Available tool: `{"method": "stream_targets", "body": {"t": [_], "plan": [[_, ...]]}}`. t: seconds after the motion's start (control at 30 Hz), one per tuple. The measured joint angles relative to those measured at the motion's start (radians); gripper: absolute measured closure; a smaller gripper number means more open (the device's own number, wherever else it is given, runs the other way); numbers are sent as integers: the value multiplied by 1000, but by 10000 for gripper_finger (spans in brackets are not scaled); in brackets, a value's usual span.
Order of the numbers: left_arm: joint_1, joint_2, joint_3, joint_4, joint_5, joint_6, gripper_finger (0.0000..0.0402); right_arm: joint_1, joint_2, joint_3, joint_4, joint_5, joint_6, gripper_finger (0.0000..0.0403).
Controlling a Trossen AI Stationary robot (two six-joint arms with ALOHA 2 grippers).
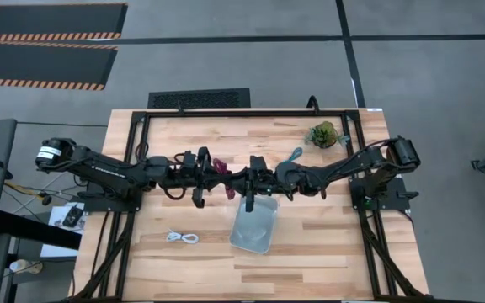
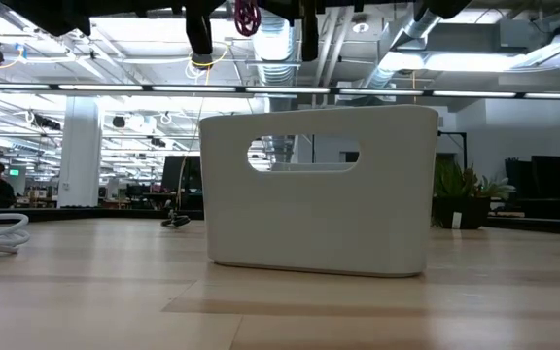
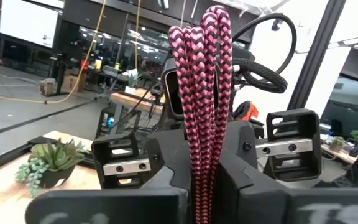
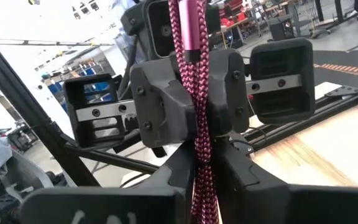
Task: Pick and place USB-C Cables
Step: Put the pink charger cable into the gray bin
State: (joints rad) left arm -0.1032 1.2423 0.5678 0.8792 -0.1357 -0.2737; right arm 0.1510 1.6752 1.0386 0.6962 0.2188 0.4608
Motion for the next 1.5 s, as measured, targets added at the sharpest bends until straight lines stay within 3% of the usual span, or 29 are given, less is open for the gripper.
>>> {"method": "stream_targets", "body": {"t": [0.57,1.0,1.2,1.5], "plan": [[3,-17,0,-44,-33,20,397,-7,-14,0,-122,-8,-22,188],[2,-156,0,-300,-118,29,399,-12,-115,0,-345,-9,-24,195],[2,-215,0,-472,-165,-29,399,-6,-259,0,-639,-6,26,196],[-28,-224,0,-594,-124,-217,399,56,-466,0,-997,78,208,196]]}}
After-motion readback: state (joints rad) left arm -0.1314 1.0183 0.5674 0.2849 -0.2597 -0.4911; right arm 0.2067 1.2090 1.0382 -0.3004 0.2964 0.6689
